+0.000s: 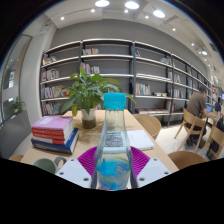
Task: Pour water
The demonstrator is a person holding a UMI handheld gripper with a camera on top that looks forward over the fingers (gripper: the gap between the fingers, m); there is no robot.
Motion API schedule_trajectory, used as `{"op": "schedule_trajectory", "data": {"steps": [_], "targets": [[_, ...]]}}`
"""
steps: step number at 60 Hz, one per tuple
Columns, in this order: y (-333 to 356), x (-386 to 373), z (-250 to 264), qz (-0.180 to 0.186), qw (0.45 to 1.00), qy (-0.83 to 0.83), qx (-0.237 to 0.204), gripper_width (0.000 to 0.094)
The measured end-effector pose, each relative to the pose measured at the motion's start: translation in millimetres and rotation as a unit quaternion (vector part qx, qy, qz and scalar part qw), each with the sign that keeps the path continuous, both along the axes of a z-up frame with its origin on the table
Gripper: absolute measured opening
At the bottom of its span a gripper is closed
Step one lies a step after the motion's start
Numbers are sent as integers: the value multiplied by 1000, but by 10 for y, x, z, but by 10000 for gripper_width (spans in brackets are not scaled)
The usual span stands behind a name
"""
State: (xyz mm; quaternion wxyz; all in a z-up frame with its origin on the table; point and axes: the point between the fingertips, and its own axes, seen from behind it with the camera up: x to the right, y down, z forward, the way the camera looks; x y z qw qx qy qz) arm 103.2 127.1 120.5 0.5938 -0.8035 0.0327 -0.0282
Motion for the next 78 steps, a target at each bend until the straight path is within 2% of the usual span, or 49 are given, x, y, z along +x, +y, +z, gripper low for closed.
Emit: {"op": "schedule_trajectory", "data": {"steps": [6, 8, 17, 26, 29, 33, 35, 43, 55, 65, 78], "targets": [[29, 42, -214, -2, 1000, 10, -6, 471], [58, 2, -177, -2, 1000, 6, 14, 458], [-76, -17, -85, 1, 1000, -4, 21, 481], [-75, 23, -194, -15, 999, -8, 32, 559], [-135, 53, -300, -21, 1000, -5, 6, 605], [-254, 68, -477, -21, 999, -18, -37, 743], [-301, 28, -541, -19, 998, -27, -46, 780], [-670, -95, -704, -11, 996, -32, -85, 785], [-1689, -335, -849, -21, 989, -13, -146, 783], [-2212, -683, -519, -20, 988, 6, -153, 786], [-2564, -1110, 210, -13, 993, 2, -117, 786]]}}
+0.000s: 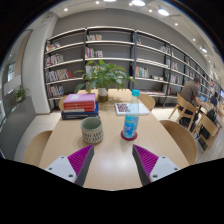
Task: Pour water
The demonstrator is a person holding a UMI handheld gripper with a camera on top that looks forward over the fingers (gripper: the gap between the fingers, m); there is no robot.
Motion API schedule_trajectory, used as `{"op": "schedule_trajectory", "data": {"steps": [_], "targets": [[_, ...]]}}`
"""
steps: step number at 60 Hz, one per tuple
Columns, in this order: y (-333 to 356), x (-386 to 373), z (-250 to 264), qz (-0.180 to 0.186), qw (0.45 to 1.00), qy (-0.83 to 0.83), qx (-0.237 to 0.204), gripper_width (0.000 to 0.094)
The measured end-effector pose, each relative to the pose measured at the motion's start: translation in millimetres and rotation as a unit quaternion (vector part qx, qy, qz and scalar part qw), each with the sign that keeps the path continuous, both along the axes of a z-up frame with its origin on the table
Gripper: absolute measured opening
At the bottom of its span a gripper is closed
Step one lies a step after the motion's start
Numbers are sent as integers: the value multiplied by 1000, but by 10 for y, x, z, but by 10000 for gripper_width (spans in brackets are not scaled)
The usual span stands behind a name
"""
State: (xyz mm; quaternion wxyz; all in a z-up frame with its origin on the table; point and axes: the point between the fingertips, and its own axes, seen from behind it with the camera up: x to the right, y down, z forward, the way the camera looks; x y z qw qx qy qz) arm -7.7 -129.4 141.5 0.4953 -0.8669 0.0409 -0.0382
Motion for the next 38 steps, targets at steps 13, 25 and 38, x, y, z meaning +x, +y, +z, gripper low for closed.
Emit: {"op": "schedule_trajectory", "data": {"steps": [13, 25, 38], "targets": [[-191, -303, 596, 2, 999, -5, 33, 783], [-309, -501, 836, 3, 999, -9, 39, 782], [-408, -593, 935, 2, 999, -3, 39, 783]]}}
